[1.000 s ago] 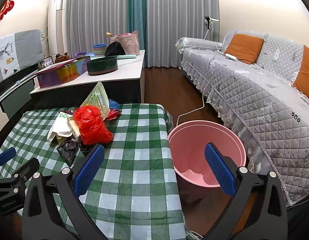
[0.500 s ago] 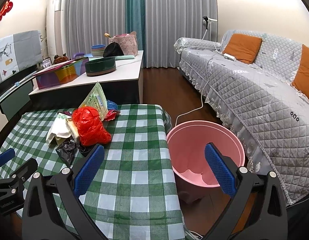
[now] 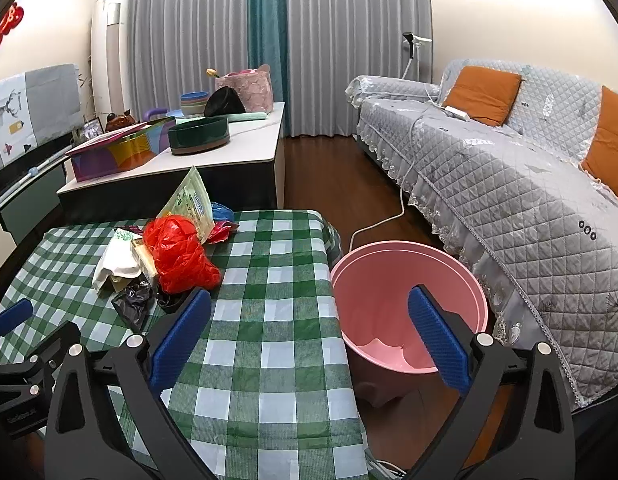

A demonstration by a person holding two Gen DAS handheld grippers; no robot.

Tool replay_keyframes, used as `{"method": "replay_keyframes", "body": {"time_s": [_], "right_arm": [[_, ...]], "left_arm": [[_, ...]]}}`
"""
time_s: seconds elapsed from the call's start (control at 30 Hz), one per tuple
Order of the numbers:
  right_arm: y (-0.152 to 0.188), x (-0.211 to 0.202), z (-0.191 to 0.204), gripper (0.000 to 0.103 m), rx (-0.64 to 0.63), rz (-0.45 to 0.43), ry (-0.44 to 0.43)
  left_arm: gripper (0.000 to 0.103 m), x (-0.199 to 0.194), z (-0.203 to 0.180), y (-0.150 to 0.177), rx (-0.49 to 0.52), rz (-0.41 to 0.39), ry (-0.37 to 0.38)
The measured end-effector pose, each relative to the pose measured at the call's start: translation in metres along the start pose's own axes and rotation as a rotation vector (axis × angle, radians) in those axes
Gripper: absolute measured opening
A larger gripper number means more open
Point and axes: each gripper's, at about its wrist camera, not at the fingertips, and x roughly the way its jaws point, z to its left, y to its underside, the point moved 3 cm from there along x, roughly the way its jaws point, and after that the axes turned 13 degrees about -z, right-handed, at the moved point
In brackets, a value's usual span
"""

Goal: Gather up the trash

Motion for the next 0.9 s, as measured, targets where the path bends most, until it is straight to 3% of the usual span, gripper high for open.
{"method": "replay_keyframes", "body": {"time_s": [0.67, 0.9], "right_arm": [[0.0024, -0.0019, -0.0004, 0.094, 0.001, -0.005, 0.0], [0.0013, -0.0032, 0.0022, 0.082, 0.032, 0.007, -0.033]], "left_arm": [[0.094, 0.0004, 0.0018, 0.0032, -0.014, 0.0, -0.005], [0.093, 0.0007, 0.002, 0.0027, -0.021, -0.003, -0.006]]}}
